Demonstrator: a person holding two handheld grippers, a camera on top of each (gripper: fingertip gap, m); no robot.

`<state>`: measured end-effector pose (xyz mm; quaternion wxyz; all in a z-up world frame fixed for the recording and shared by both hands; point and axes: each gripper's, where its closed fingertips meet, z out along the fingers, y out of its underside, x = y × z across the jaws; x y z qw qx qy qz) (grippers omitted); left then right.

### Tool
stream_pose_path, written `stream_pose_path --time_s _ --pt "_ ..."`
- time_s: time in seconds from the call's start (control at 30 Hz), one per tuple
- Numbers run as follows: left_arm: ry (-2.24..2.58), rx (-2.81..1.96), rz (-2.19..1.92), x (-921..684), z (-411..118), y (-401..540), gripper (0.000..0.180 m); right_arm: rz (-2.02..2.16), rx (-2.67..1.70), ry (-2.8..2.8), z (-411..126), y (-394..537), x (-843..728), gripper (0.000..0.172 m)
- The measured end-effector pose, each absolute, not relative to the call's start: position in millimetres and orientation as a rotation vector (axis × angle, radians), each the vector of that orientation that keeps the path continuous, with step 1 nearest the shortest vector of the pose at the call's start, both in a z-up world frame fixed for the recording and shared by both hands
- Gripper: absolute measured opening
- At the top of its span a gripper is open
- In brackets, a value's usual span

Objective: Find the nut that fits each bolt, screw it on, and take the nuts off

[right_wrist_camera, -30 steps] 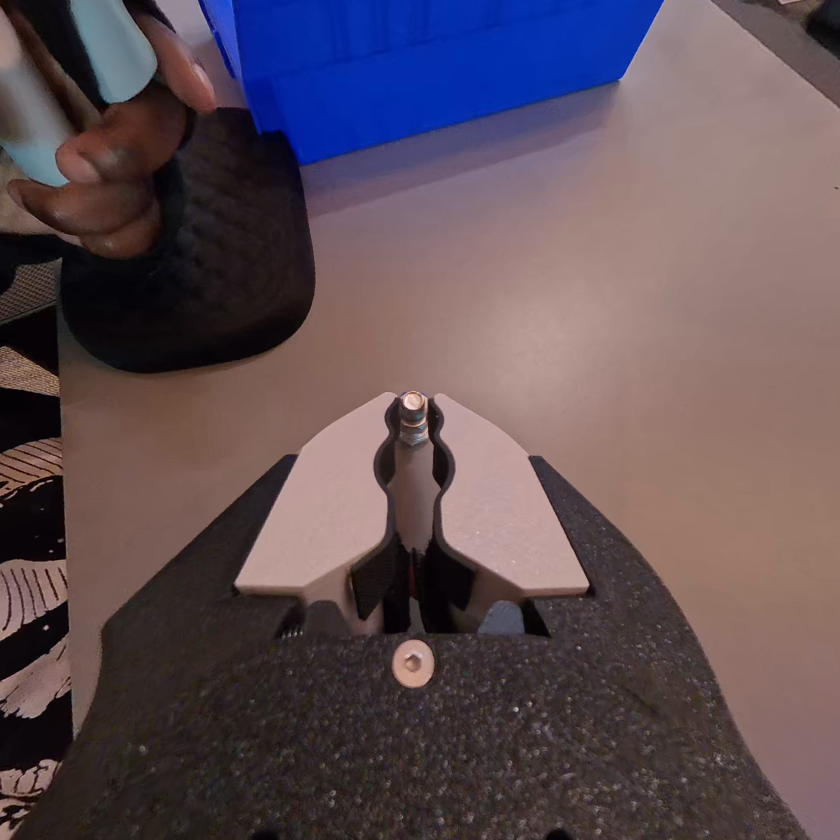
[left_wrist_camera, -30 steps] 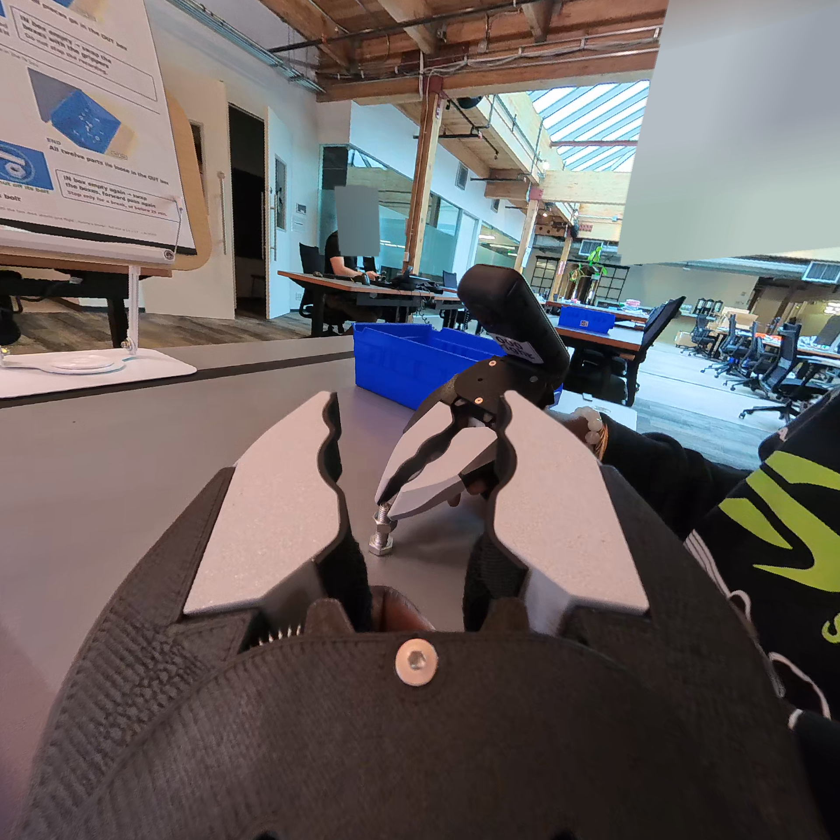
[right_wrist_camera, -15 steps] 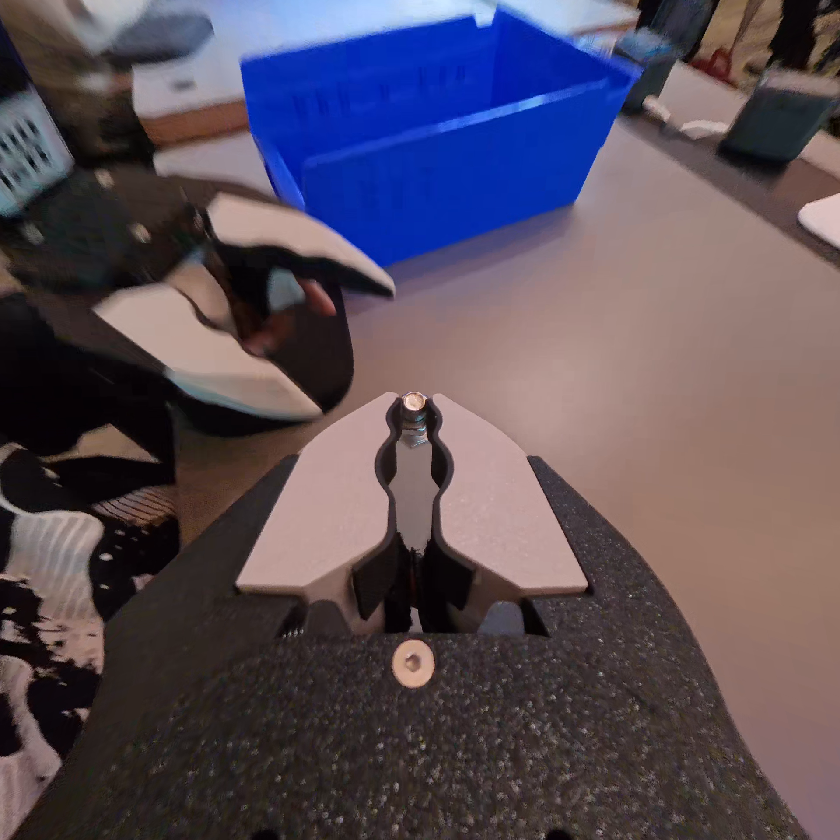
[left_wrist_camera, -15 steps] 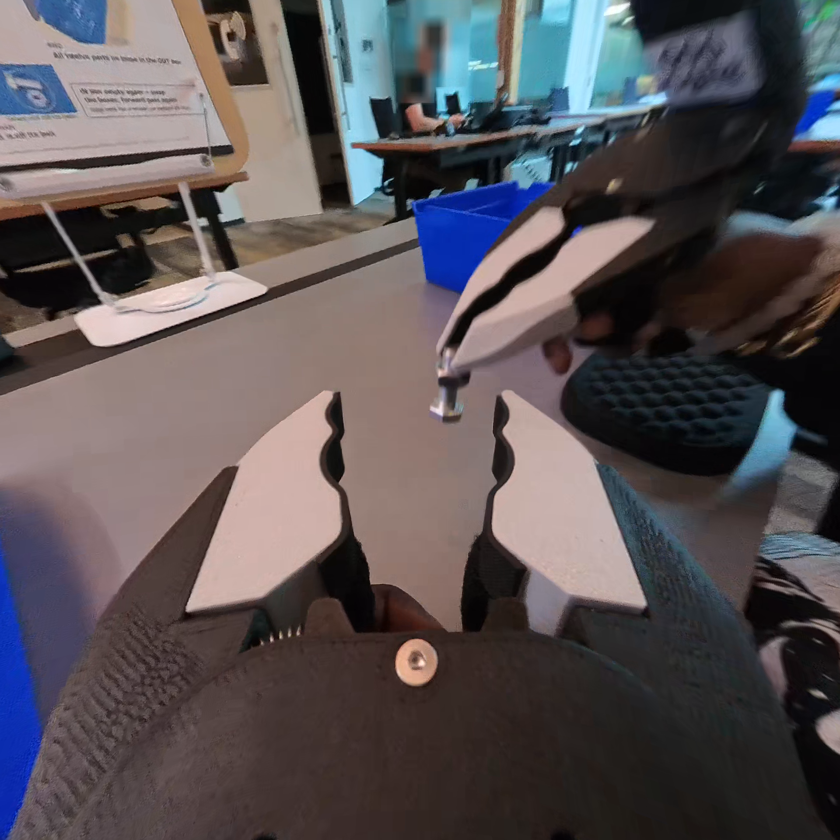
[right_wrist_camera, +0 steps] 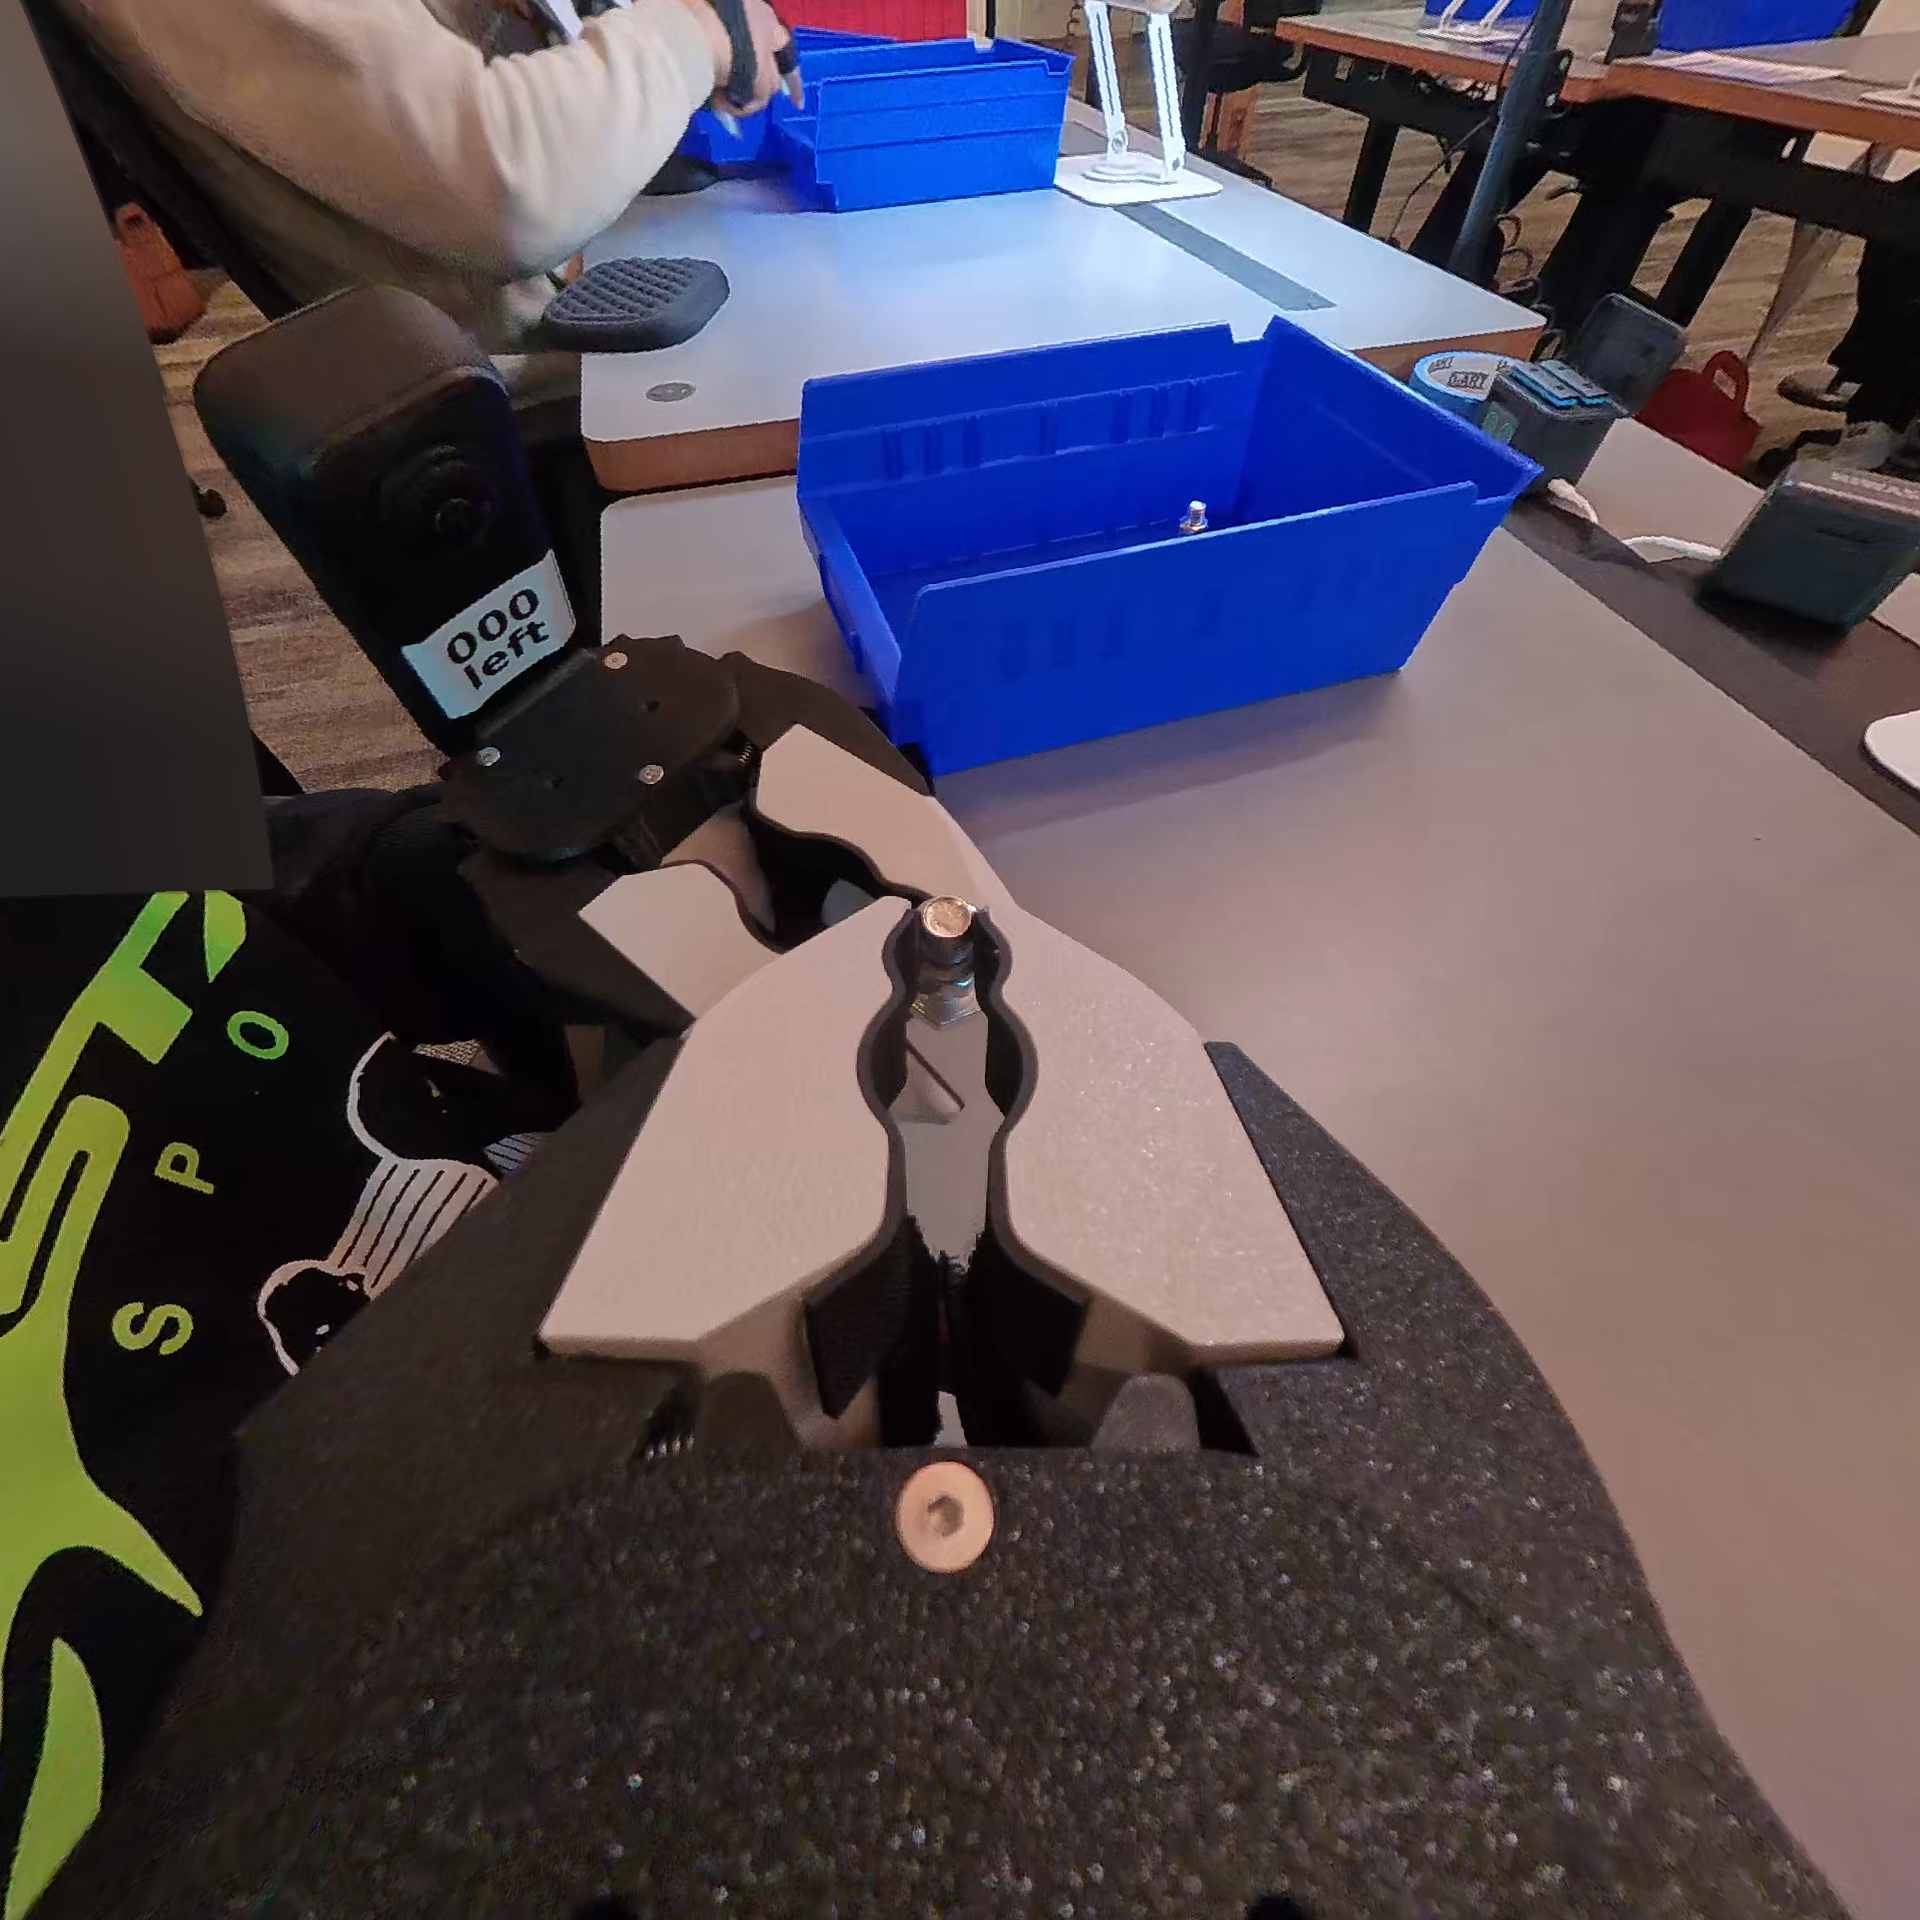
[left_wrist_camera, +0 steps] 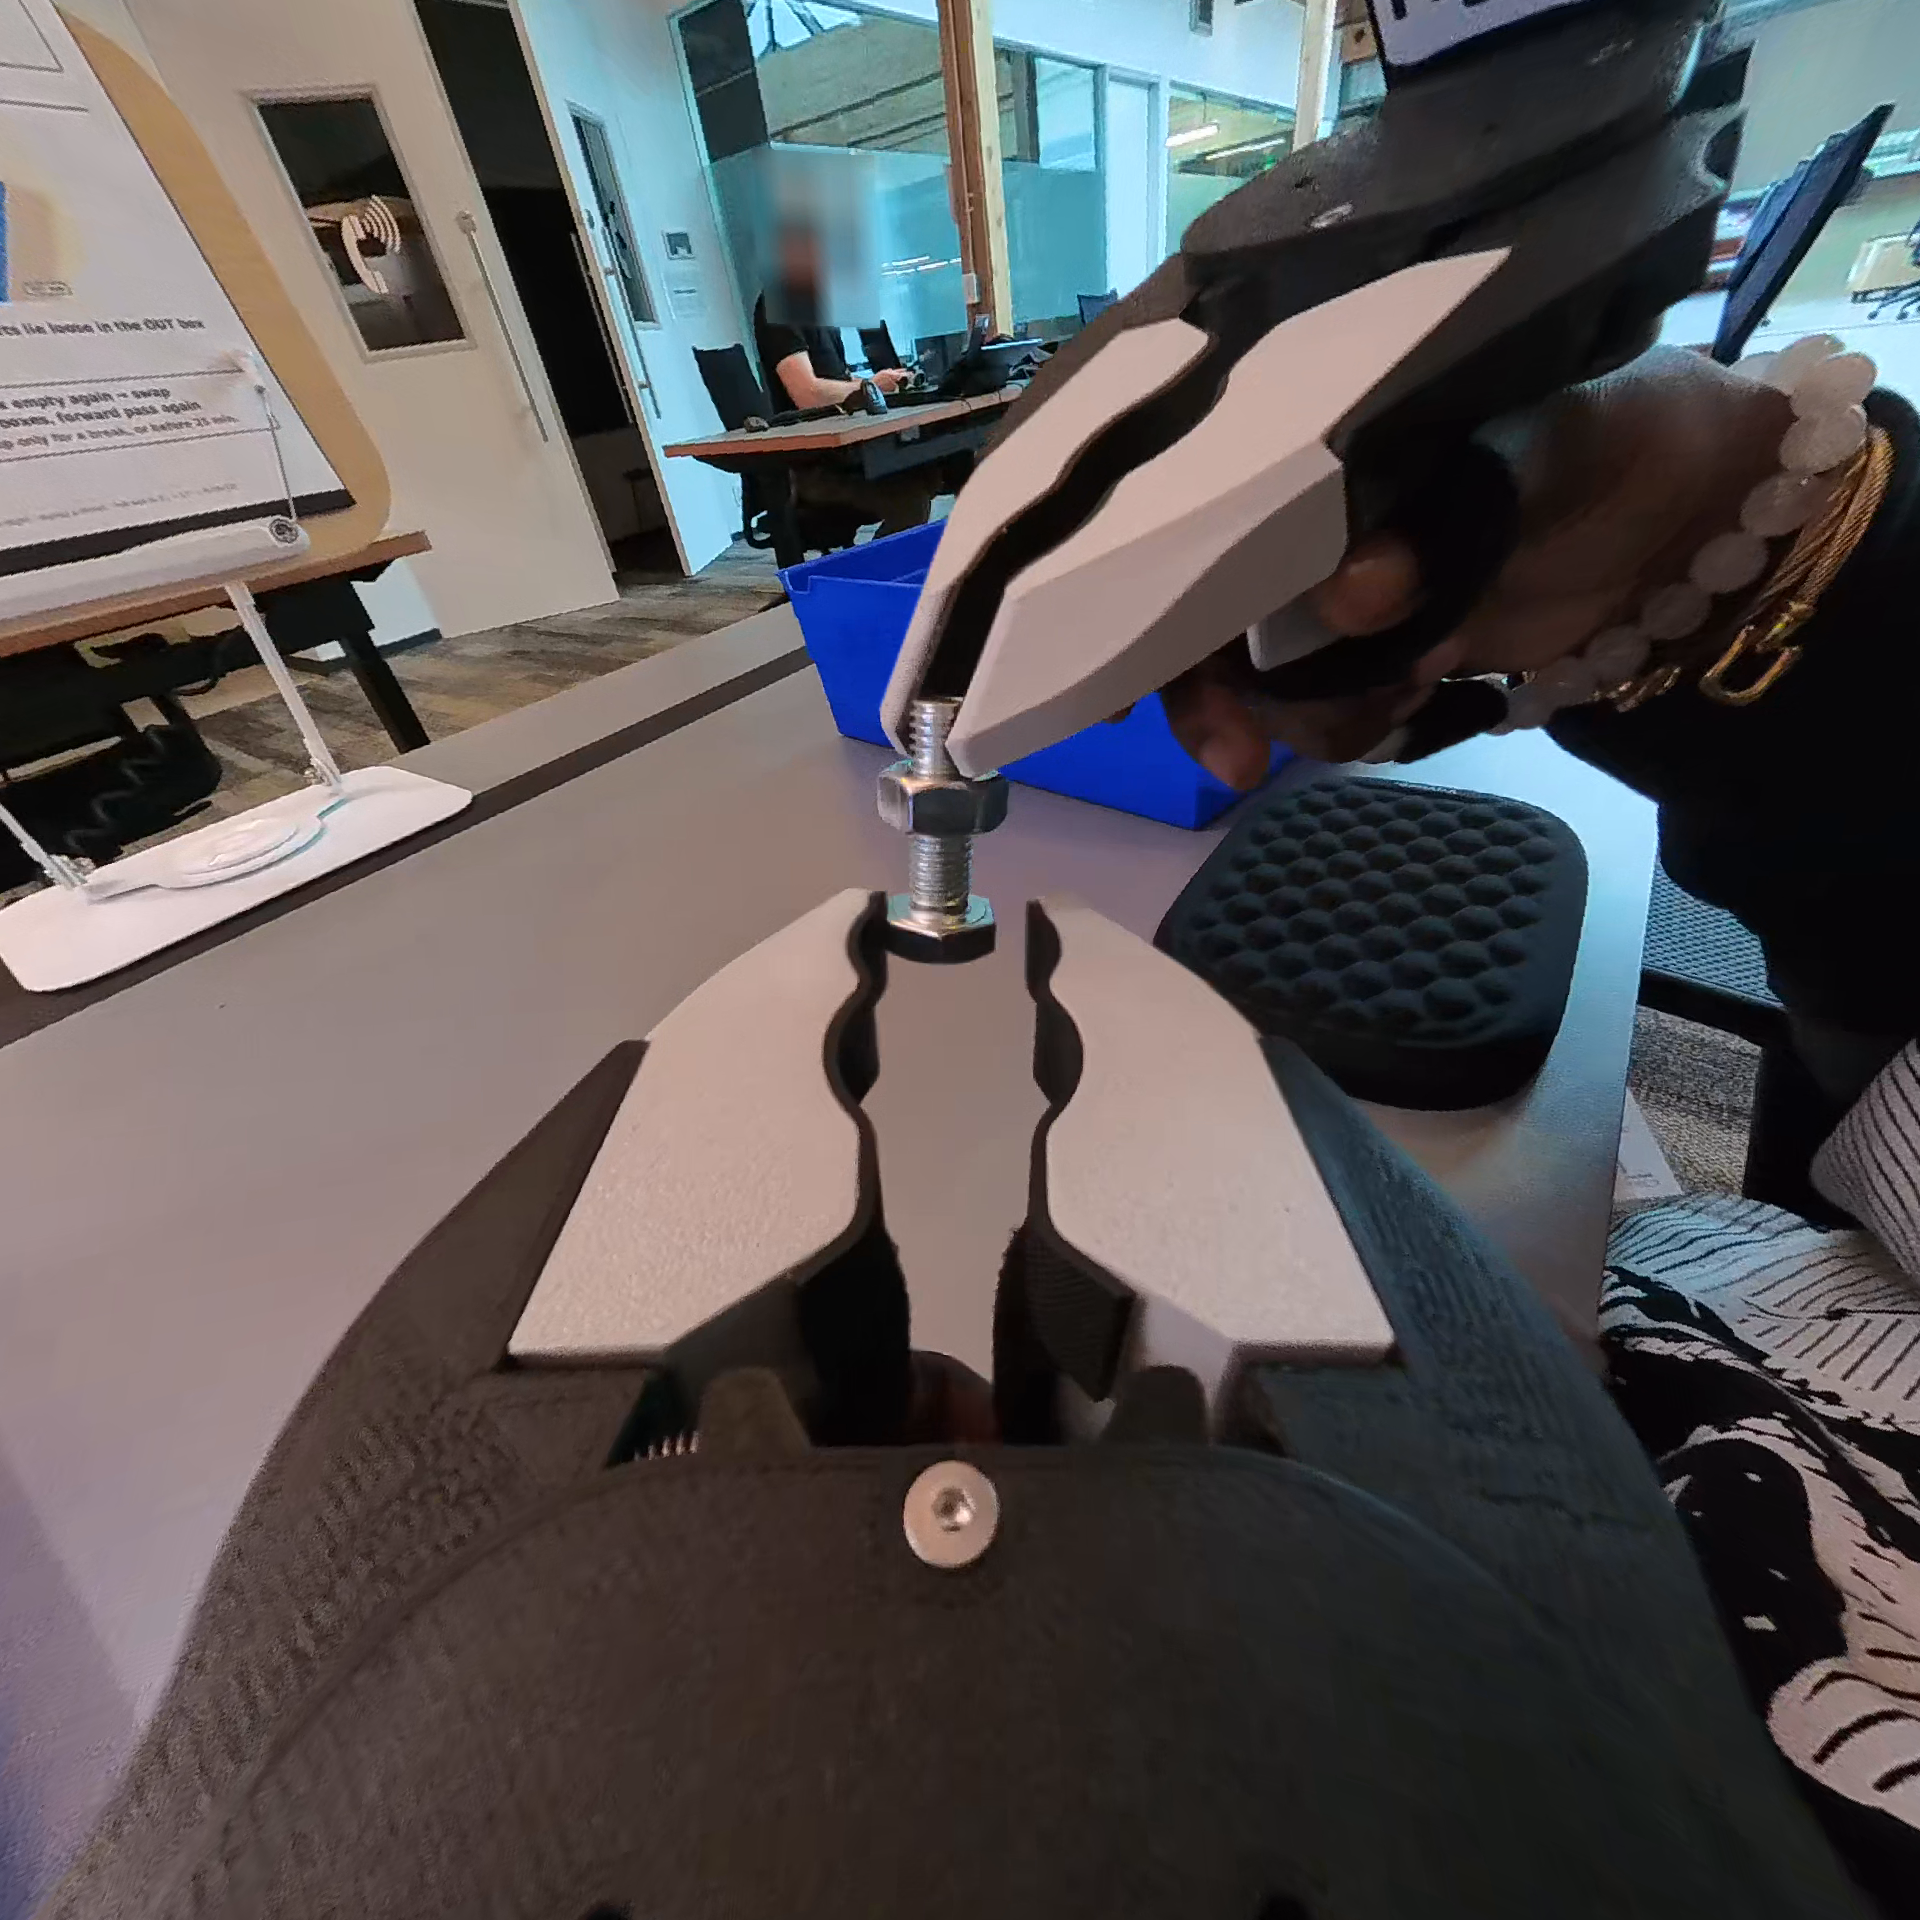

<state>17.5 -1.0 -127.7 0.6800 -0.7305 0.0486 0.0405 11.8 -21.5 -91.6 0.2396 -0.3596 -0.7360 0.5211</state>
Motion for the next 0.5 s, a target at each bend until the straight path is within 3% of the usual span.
stream_pose_path --time_s 0.3,0.5 --pt "0.105 -1.619 -0.032 23 -126 -2 0.019 1.524 -0.928 -1.956 -85 -27 14 0.012" --pt "0.104 -1.581 -0.174 32 -125 -1 0.019 1.723 -0.942 -1.789 -86 -34 10 0.064"
